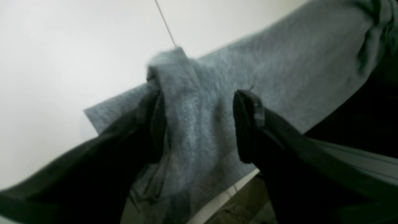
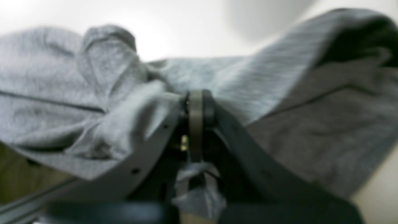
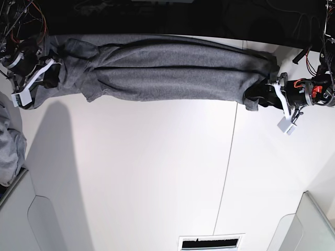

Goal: Layout the t-shirt on the table in an organized manner, then fold the t-shirt properly
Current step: 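Hold the folded strip ends with both grippers and straighten it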

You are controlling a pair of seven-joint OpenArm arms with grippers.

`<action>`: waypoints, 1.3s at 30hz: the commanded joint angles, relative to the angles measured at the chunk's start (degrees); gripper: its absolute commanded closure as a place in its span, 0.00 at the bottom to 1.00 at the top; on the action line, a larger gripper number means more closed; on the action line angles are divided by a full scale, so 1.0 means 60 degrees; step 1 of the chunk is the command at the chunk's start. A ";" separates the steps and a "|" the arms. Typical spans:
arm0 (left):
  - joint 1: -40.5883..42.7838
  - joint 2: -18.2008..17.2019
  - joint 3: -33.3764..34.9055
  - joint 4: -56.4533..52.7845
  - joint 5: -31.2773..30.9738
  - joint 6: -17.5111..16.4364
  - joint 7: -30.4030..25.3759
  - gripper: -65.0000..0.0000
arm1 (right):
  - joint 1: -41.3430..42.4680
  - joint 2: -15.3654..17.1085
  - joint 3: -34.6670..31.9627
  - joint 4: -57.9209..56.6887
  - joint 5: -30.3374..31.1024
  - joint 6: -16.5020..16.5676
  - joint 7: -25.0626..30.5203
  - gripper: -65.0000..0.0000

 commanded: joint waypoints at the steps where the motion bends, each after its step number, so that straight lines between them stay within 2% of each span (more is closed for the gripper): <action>1: -0.0007 -0.0153 -0.0113 0.0124 -0.0215 -0.0053 -0.0015 0.45 | -0.0117 0.0146 0.0066 -0.0084 0.0106 0.0040 0.0146 1.00; 6: 0.0033 -0.0153 -0.0699 0.0124 -0.0510 -0.0053 -0.0007 0.45 | -0.0113 0.0138 0.0055 -0.1351 0.0113 0.0044 0.0616 1.00; 11: 0.0616 -0.0149 -0.2444 0.0124 -0.0984 -0.0053 0.0317 0.45 | -0.0117 0.0138 0.0055 -0.2106 0.0153 0.0044 0.0739 1.00; 14: 0.1231 -0.0127 -0.3289 0.0124 -0.0958 -0.0053 0.0229 0.45 | -0.0109 0.0142 0.0055 -0.2135 0.0605 0.0047 0.0747 1.00; 19: 0.2058 0.0608 -0.4703 0.0113 -0.0896 -0.0053 -0.0055 0.45 | 0.0117 0.0113 0.0055 -0.2135 0.0965 0.0113 0.0725 1.00; 24: 0.2346 0.1300 -0.4739 0.0113 -0.0823 -0.0053 -0.0244 0.39 | 0.0291 0.0117 0.0047 -0.2135 0.0976 0.0117 0.0630 1.00; 29: 0.2350 0.1821 -0.4732 0.0106 0.0605 -0.0053 -0.0776 0.39 | 0.0335 0.0120 0.0047 -0.2135 0.0973 0.0117 0.0474 1.00; 33: 0.2371 0.1829 -0.4641 0.0102 0.1381 -0.0053 -0.1111 0.39 | 0.0339 0.0117 0.0047 -0.2135 0.0980 0.0117 0.0448 1.00; 39: 0.2401 0.1829 -0.4171 0.0102 0.1333 -0.0053 -0.1086 0.39 | 0.0335 0.0117 0.0047 -0.2135 0.1089 0.0117 0.0448 1.00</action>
